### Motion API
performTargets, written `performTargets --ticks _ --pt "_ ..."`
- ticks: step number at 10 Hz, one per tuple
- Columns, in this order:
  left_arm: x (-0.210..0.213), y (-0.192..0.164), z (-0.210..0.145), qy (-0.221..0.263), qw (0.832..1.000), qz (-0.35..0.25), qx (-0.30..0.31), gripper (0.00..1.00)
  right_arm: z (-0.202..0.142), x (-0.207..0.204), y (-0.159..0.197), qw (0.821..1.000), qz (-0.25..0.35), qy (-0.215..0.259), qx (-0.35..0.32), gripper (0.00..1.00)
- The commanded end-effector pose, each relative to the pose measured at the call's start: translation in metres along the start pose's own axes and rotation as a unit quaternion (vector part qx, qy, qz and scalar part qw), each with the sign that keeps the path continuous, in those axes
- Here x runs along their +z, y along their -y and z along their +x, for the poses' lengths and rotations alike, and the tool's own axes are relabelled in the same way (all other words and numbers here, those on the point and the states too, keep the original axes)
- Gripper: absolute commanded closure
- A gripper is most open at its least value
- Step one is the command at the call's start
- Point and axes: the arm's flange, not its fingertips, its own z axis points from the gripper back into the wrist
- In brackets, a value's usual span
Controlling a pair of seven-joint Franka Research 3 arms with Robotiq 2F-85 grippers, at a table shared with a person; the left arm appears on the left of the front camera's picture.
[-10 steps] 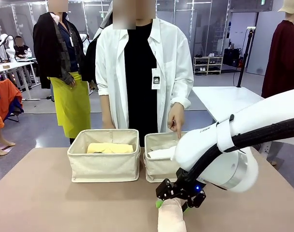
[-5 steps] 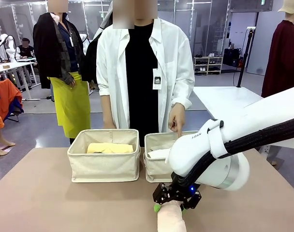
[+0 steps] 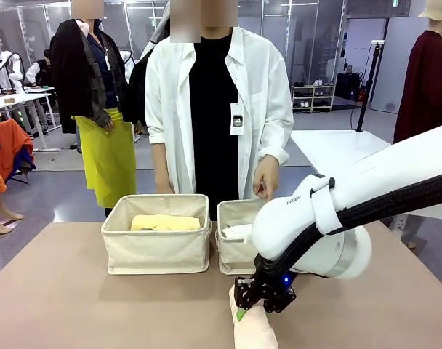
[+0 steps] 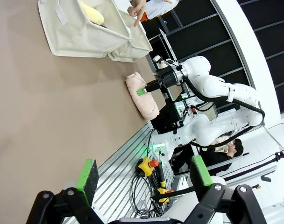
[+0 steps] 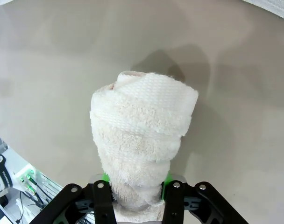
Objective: Divide the towels into two baskets.
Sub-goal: Pick up one hotel-folded towel from the bottom of the table and place it in the Fabric basket indicated by the person.
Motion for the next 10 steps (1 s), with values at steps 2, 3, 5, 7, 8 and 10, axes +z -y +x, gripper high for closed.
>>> performTargets --ticks 2,3,5,7,8,10 --pt "-0.001 0.006 -0.003 0.003 1.0 -0.001 0.001 0.0 -0.002 0.025 -0.008 1.0 -0.02 -0.019 0.009 0.73" --pt "-0.001 0.006 -0.003 0.003 1.0 -0.001 0.001 0.0 -0.004 0.042 -0.011 0.999 -0.014 -0.021 0.022 0.73" --pt "-0.001 0.006 -0.003 0.003 1.0 -0.001 0.001 0.0 -0.006 0.089 -0.024 0.991 -0.053 -0.012 0.125 0.73" --pt "-0.001 0.006 -0.003 0.003 1.0 -0.001 0.001 0.0 -0.001 0.133 -0.039 0.964 -0.088 -0.032 0.25 0.73" --pt "-0.001 0.006 -0.003 0.003 1.0 -0.001 0.001 0.0 0.001 0.151 -0.047 0.946 -0.098 -0.034 0.308 0.73" --pt "-0.001 0.006 -0.003 0.003 1.0 -0.001 0.001 0.0 0.002 0.184 -0.055 0.878 -0.119 -0.071 0.458 0.73"
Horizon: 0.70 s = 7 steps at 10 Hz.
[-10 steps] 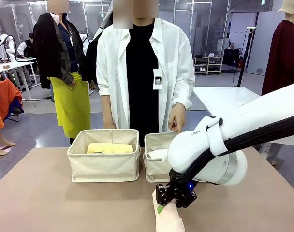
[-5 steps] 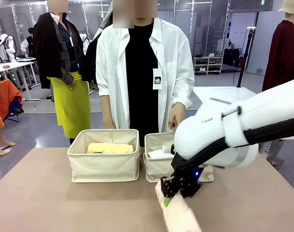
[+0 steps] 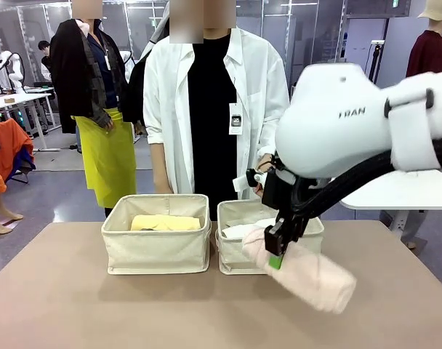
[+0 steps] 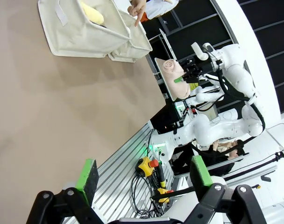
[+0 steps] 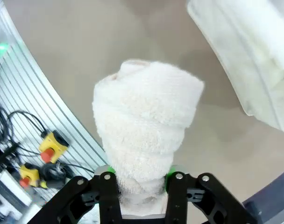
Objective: Divide the towels into two baskets.
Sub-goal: Pick up one hotel-folded towel from the bottom of the table and place it in the Fabric basket indicated by the person.
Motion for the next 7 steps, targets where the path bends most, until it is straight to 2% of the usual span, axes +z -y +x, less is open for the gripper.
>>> performTargets --ticks 1,2,3,4,5,6,7 --pt "-0.001 0.006 -0.003 0.002 1.0 -0.001 0.001 0.0 -0.007 0.024 0.003 0.979 -0.009 -0.021 0.2 0.73" --pt "-0.001 0.006 -0.003 0.002 1.0 -0.001 0.001 0.0 -0.019 0.031 0.002 0.956 -0.012 -0.041 0.292 0.73" --pt "-0.001 0.006 -0.003 0.002 1.0 -0.001 0.001 0.0 -0.034 0.037 0.001 0.933 -0.025 -0.071 0.352 0.73" --pt "-0.001 0.006 -0.003 0.002 1.0 -0.001 0.001 0.0 -0.047 0.038 -0.001 0.92 -0.049 -0.078 0.38 0.73" --pt "-0.001 0.006 -0.003 0.002 1.0 -0.001 0.001 0.0 -0.064 0.037 -0.001 0.931 -0.082 -0.025 0.355 0.73" --pt "-0.001 0.006 -0.003 0.002 1.0 -0.001 0.001 0.0 -0.028 0.034 -0.003 0.946 -0.011 -0.074 0.315 0.73" --pt "-0.001 0.006 -0.003 0.002 1.0 -0.001 0.001 0.0 -0.028 0.034 -0.003 0.946 -0.011 -0.074 0.315 0.73"
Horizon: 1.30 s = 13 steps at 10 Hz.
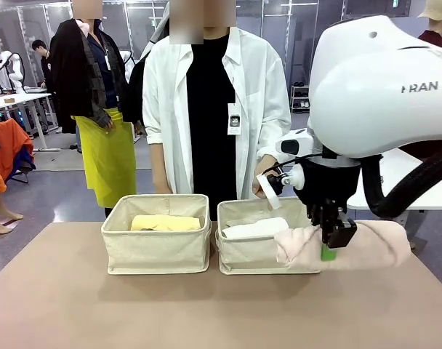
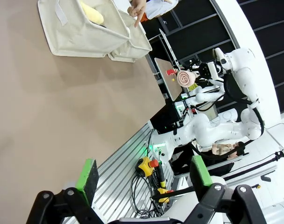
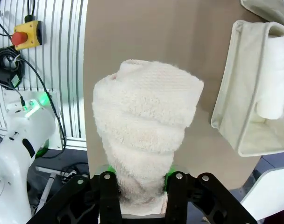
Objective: Divide the towels into two baskets.
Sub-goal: Pick up one hotel-folded towel from the bottom of the table and place it in the Fabric basket indicated by the person.
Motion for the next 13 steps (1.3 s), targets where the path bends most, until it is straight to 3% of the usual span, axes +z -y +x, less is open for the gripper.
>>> performTargets --ticks 1,2,3,4,7,10,13 --pt "-0.001 0.005 -0.003 0.002 1.0 -0.001 0.001 0.0 0.013 0.0 0.009 0.999 0.021 0.009 -0.027 0.73" --pt "-0.001 0.005 -0.003 0.002 1.0 -0.001 0.001 0.0 0.013 0.0 0.009 0.999 0.021 0.009 -0.027 0.73" --pt "-0.001 0.005 -0.003 0.002 1.0 -0.001 0.001 0.0 0.003 -0.005 0.004 1.0 0.008 0.002 -0.008 0.64" --pt "-0.001 0.005 -0.003 0.002 1.0 -0.001 0.001 0.0 0.001 -0.005 0.018 1.0 -0.015 0.015 0.016 0.64" --pt "-0.001 0.005 -0.003 0.002 1.0 -0.001 0.001 0.0 0.017 -0.008 0.095 0.997 -0.059 0.034 0.024 0.64" --pt "-0.001 0.005 -0.003 0.002 1.0 -0.001 0.001 0.0 0.042 -0.005 0.174 0.995 -0.083 -0.013 0.058 0.64" --pt "-0.001 0.005 -0.003 0.002 1.0 -0.001 0.001 0.0 0.055 -0.018 0.246 0.995 -0.079 -0.009 0.063 0.64"
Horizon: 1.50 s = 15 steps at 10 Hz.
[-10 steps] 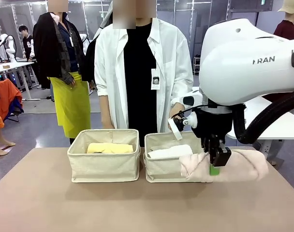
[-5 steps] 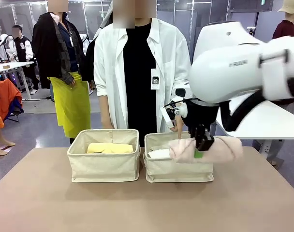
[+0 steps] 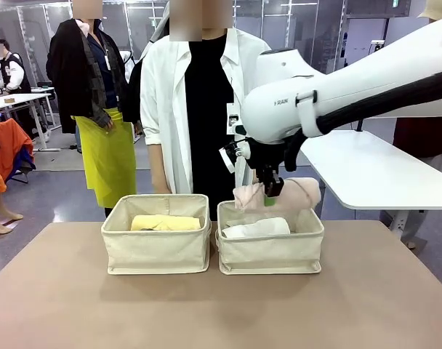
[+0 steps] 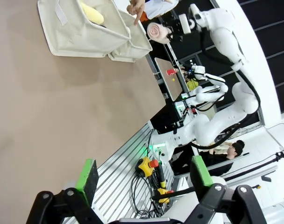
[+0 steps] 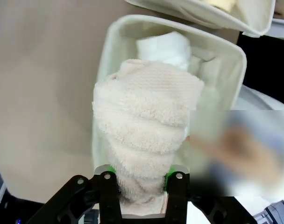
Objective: Divide the towels into two baskets.
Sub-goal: Pick up one hotel-folded towel from the bottom of the table and place it in the Fabric basket indicated by the person.
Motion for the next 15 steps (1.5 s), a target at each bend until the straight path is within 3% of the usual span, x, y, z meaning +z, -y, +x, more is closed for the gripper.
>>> performTargets --ticks 1,2,3,4,7,8,11,12,15 --pt "0.0 0.005 -0.003 0.002 1.0 -0.001 0.002 0.0 0.011 -0.009 0.042 1.0 0.002 0.011 0.021 0.64" --pt "0.0 0.005 -0.003 0.002 1.0 -0.001 0.002 0.0 0.012 -0.028 0.061 1.0 0.007 -0.004 0.007 0.64" --pt "0.0 0.005 -0.003 0.002 1.0 -0.001 0.002 0.0 0.012 -0.045 0.076 0.999 0.039 0.014 0.016 0.64" --pt "0.0 0.005 -0.003 0.002 1.0 -0.001 0.002 0.0 0.013 -0.058 0.086 0.998 0.052 -0.01 0.017 0.64" --pt "0.0 0.005 -0.003 0.002 1.0 -0.001 0.002 0.0 0.014 -0.073 0.101 0.997 0.07 -0.029 0.02 0.64" --pt "0.0 0.005 -0.003 0.002 1.0 -0.001 0.002 0.0 0.014 -0.076 0.101 0.997 0.072 -0.027 0.02 0.54" --pt "0.0 0.005 -0.003 0.002 1.0 -0.001 0.002 0.0 0.011 -0.075 0.094 0.997 0.07 -0.025 0.018 0.09" --pt "0.0 0.005 -0.003 0.002 1.0 -0.001 0.002 0.0 0.011 -0.073 0.091 0.997 0.068 -0.026 0.018 0.0" --pt "0.0 0.005 -0.003 0.002 1.0 -0.001 0.002 0.0 0.005 -0.068 0.076 0.997 0.068 -0.022 0.008 0.0"
